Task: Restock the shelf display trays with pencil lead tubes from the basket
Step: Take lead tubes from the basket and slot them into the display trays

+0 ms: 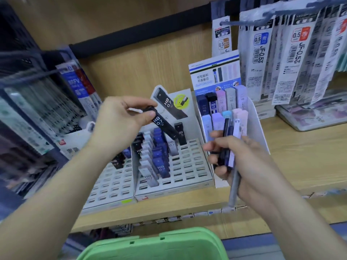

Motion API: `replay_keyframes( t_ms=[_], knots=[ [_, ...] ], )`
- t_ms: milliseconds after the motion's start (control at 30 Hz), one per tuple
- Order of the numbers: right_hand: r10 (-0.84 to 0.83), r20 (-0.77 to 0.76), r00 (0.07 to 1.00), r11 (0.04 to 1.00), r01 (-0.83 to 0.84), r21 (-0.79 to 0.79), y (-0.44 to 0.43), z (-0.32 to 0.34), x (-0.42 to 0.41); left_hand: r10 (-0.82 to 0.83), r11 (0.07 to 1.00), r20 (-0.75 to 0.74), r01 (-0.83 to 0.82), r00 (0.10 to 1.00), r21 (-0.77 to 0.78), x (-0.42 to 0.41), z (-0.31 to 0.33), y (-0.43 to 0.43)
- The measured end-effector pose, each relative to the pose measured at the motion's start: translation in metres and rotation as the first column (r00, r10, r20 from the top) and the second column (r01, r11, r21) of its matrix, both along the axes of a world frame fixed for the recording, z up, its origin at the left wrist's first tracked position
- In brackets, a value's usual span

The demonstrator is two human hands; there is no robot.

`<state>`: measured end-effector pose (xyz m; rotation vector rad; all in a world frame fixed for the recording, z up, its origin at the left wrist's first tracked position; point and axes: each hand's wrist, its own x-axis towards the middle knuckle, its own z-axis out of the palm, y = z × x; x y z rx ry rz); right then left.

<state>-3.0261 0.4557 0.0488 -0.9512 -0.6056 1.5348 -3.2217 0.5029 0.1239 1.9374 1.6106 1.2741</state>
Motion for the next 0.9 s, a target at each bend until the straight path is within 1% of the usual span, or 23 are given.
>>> replay_keyframes(
  t_ms=[67, 133, 233, 300, 333, 467, 633, 800, 900],
  knots=[
    [-0.020, -0.041, 0.999, 1.000, 0.020, -0.002, -0.002, 0.003, 0.006, -0.039, 0.999, -0.123, 0.039, 0.992, -0.005, 0.012, -0.009, 0.010],
    [-0.033, -0.065, 0.997, 0.999, 0.033, 0.003, -0.003, 0.005, 0.010, -0.053, 0.999, -0.269, 0.052, 0.962, -0.011, 0.023, -0.019, 0.019],
    [-0.038, -0.069, 0.997, 0.999, 0.040, 0.016, -0.004, 0.006, 0.011, -0.068, 0.998, -0.459, 0.066, 0.886, -0.021, 0.032, -0.033, 0.031],
    [-0.041, -0.072, 0.997, 0.999, 0.042, 0.011, -0.004, 0.006, 0.012, -0.070, 0.997, -0.548, 0.071, 0.833, -0.019, 0.034, -0.039, 0.034],
    [-0.039, -0.073, 0.997, 0.999, 0.039, 0.008, -0.004, 0.005, 0.013, -0.067, 0.997, -0.567, 0.068, 0.821, -0.020, 0.035, -0.040, 0.035],
    [0.007, -0.082, 0.997, 1.000, -0.007, 0.000, -0.002, 0.004, 0.016, -0.078, 0.997, -0.566, 0.074, 0.821, -0.029, 0.030, -0.040, 0.039],
    [0.089, -0.078, 0.993, 0.996, -0.088, 0.019, -0.002, 0.001, 0.016, -0.034, 0.999, -0.586, 0.041, 0.810, -0.001, 0.028, -0.041, 0.043],
    [0.135, -0.065, 0.989, 0.990, -0.132, 0.044, -0.002, 0.000, 0.017, -0.073, 0.997, -0.547, 0.052, 0.834, -0.054, 0.032, -0.040, 0.047],
    [0.158, -0.044, 0.987, 0.986, -0.155, 0.055, -0.003, 0.000, 0.018, -0.105, 0.993, -0.557, 0.053, 0.824, -0.109, 0.032, -0.035, 0.047]
  ],
)
